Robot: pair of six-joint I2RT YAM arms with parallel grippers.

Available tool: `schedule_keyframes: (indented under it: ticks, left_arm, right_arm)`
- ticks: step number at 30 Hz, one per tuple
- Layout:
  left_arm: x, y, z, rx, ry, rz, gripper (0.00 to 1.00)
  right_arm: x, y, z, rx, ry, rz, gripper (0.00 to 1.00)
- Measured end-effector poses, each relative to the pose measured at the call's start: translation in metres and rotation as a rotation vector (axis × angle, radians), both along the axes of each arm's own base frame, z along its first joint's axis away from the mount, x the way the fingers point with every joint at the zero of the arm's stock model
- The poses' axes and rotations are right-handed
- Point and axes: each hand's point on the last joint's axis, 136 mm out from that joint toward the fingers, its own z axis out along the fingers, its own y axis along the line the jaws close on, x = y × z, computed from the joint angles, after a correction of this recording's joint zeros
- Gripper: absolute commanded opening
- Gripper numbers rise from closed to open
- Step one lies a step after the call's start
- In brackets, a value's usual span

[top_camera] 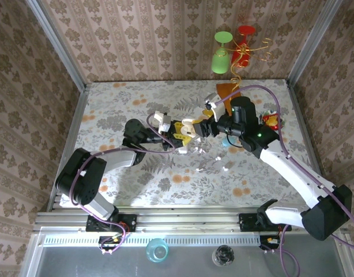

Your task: Insert the wireless bluetooth earbuds into the charging case

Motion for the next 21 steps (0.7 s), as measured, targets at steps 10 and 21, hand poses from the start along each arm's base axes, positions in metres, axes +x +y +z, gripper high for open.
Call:
schedule_keyframes:
  ticks: [10, 21]
  left_arm:
    - [-0.002, 0.0, 0.0, 0.003, 0.005, -0.013, 0.33]
    - [0.011, 0.005, 0.001, -0.006, 0.011, 0.043, 0.33]
  right_arm:
    - [-0.012, 0.007, 0.002, 0.072, 0.055, 0.12, 0.66]
    - [-0.028, -0.005, 0.011, 0.136, 0.025, 0.135, 0.82]
